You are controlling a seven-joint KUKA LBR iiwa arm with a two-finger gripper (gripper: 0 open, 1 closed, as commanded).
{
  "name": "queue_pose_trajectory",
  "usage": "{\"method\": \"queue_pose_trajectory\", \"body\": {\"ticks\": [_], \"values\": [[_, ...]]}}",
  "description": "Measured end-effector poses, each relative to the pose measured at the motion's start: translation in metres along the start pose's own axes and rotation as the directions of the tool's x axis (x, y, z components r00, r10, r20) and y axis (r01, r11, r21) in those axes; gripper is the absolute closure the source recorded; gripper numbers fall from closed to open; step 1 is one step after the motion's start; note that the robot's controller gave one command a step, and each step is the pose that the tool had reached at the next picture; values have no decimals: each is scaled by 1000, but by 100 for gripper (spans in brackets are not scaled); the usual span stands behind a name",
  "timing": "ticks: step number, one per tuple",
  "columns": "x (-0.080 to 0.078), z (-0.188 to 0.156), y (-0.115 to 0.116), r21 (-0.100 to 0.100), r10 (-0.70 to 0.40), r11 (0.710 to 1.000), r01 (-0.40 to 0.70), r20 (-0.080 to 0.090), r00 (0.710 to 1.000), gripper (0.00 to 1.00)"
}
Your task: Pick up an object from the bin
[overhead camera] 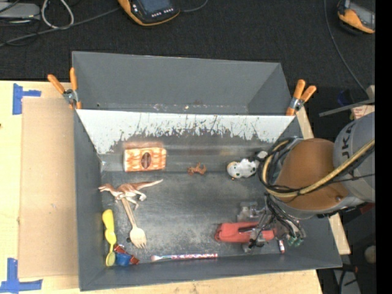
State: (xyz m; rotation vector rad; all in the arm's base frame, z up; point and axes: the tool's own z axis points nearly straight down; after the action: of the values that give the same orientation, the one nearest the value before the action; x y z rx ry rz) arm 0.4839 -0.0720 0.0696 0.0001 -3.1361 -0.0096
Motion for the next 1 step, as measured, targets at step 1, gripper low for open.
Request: {"method": "queue_pose_trajectory", "body": {"ticks": [1], "values": [[0, 0, 0, 0, 0, 1000, 0, 0, 1000, 100]]}}
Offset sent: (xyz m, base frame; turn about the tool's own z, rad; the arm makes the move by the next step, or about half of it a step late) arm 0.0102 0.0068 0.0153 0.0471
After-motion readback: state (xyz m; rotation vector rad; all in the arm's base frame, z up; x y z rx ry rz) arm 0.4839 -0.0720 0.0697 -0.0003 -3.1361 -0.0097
